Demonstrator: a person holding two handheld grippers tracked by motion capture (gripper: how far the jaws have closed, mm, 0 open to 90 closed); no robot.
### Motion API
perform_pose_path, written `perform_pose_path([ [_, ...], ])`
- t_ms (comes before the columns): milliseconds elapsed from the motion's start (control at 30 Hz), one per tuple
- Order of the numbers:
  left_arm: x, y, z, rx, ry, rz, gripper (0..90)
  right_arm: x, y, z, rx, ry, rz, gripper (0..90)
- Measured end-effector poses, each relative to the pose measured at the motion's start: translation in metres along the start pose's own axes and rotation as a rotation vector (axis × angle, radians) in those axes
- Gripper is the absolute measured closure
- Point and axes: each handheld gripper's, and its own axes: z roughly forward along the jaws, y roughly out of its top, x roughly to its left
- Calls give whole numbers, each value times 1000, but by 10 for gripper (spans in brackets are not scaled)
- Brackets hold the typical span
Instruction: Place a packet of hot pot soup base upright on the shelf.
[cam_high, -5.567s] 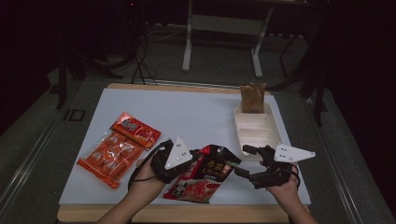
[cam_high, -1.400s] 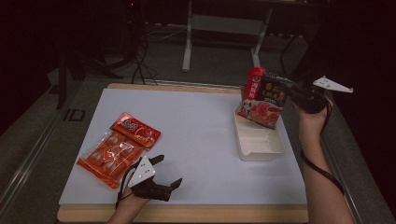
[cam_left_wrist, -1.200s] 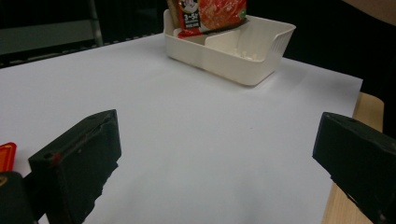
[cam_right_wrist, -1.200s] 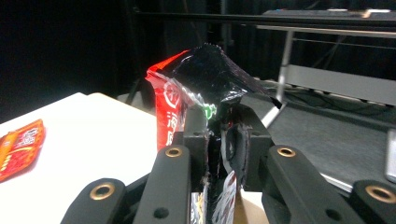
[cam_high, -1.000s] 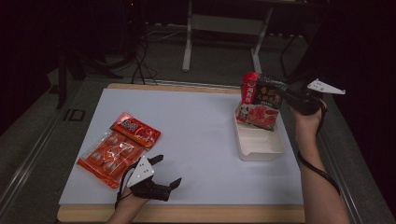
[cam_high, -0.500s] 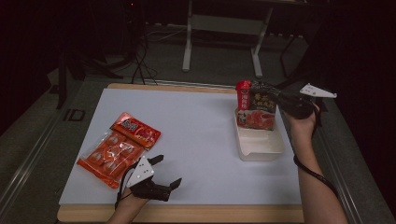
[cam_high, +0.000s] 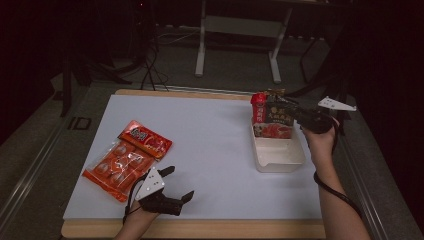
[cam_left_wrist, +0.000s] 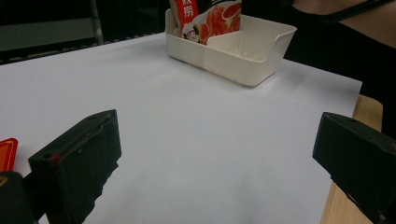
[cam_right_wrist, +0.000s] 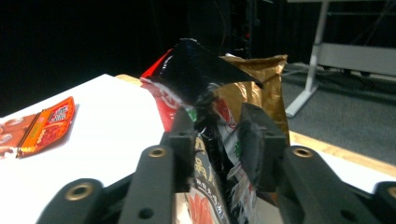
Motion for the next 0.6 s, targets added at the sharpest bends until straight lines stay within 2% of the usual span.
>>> perform_pose_path([
  [100,0,-1,1,6,-4,2,17,3,4,-1,24,-33,35,531],
  [200,-1,-1,1,7,-9,4,18,9,8,-4,40,-62,22,437],
  [300,0,0,2,21,4,20,17,16,14,-10,14,-55,14,413],
  [467,1,1,0,14,-6,-2,18,30,24,-23,-16,-50,-13,368],
  [600,2,6,-2,39,-9,-39,20,43,32,-35,-45,-53,-33,323],
])
